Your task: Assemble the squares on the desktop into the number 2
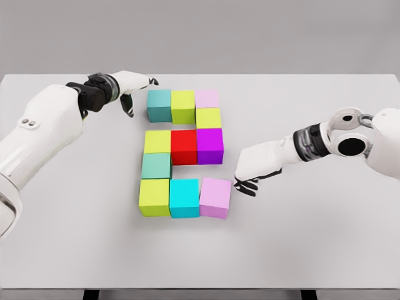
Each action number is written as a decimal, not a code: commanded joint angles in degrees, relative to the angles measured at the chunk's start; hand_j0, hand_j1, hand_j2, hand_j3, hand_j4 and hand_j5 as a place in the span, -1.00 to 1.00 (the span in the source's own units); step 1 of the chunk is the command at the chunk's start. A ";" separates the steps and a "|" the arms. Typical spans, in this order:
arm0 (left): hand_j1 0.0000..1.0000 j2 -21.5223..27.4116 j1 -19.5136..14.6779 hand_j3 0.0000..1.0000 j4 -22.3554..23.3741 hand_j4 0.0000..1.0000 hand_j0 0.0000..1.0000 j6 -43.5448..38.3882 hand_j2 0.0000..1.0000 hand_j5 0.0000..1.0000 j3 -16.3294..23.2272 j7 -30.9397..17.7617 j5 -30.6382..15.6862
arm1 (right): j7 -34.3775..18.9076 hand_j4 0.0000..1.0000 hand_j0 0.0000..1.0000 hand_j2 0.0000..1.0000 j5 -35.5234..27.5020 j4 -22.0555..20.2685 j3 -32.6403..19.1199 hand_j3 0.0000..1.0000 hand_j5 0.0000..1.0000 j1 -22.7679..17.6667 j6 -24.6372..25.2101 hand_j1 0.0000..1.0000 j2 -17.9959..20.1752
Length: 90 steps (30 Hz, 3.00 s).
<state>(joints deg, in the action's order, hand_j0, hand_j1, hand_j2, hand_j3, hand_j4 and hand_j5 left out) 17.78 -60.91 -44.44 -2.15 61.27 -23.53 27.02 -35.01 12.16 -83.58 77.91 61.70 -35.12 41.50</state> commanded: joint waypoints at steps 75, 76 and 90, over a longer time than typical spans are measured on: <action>1.00 5.60 -0.97 1.00 -9.00 1.00 1.00 7.95 1.00 1.00 1.04 -7.76 -0.48 | 0.01 1.00 1.00 1.00 -0.82 9.31 -6.10 1.00 1.00 3.25 0.12 1.00 5.70; 1.00 5.51 -0.97 1.00 -9.00 1.00 1.00 7.95 1.00 1.00 1.04 -7.76 -0.48 | 0.01 1.00 1.00 1.00 -0.91 9.40 -7.95 1.00 1.00 3.25 0.12 1.00 5.96; 1.00 19.74 0.79 1.00 -22.96 1.00 1.00 14.98 1.00 1.00 -8.10 -7.23 -7.32 | 0.01 1.00 1.00 1.00 -0.74 13.36 -13.31 1.00 1.00 2.55 0.12 1.00 8.86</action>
<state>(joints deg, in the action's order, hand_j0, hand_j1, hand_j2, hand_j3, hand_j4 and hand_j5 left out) 31.30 -59.33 -60.89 9.89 56.74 -30.84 23.04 -35.02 11.71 -70.38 66.27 64.25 -35.14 50.59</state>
